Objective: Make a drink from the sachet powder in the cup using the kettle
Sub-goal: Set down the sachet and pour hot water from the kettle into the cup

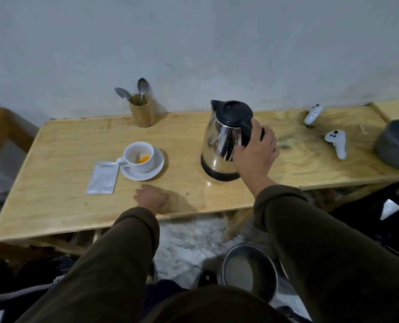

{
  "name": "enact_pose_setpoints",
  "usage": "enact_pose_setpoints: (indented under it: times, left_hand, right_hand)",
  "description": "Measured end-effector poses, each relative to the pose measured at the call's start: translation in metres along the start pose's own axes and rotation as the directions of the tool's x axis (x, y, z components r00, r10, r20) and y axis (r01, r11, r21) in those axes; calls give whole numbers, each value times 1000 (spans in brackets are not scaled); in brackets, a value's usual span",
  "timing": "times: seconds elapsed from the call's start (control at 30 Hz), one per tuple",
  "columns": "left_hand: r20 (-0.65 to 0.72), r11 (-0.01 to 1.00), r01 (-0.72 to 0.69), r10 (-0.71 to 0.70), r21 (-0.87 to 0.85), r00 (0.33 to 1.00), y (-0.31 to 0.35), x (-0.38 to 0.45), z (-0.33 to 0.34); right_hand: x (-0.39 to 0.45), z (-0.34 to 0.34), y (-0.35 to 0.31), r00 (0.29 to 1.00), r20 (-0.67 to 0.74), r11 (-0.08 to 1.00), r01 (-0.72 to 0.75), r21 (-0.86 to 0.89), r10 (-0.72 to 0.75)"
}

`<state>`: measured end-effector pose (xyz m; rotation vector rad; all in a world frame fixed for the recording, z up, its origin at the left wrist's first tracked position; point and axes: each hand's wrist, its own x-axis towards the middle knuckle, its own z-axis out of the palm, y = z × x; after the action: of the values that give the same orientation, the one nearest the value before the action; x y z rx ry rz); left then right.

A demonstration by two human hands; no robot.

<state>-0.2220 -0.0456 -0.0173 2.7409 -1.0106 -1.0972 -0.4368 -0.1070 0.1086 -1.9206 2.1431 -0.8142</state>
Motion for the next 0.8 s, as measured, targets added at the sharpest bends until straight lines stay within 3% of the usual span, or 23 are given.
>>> enact_pose_setpoints:
  times: [0.07,0.13,0.2,0.27,0.4,0.5,0.63,0.8]
  left_hand:
    - [-19,999,-7,6,-38,1000,-1,0,1]
    - [-21,988,1,-4,-153,1000,-2,0,2]
    - [-17,963,8,-13,-271,1000,-3,-1,1]
    - [-10,940,20,-25,-340,1000,-3,-2,-1]
    - [-87,866,6,-58,-501,995,-3,-6,-10]
    - [-187,809,-83,-34,-582,982,-6,-8,-19]
    - [-206,757,-95,-54,-647,977,-8,-3,-33]
    - [-153,767,-90,-12,-636,988,-14,6,-47]
  right_hand:
    - [5,-1,9,989,48,971,-147,190,140]
    - [12,-6,15,938,126,854,-347,388,324]
    - [19,-12,17,883,216,782,-470,410,417]
    - [24,-14,16,870,244,772,-492,402,428]
    - [24,-11,4,887,194,752,-459,474,419]
    - [31,-11,-8,922,148,814,-385,435,357]
    - [45,-19,-24,985,127,952,-149,267,119]
    - [56,-23,-48,977,181,982,86,166,-116]
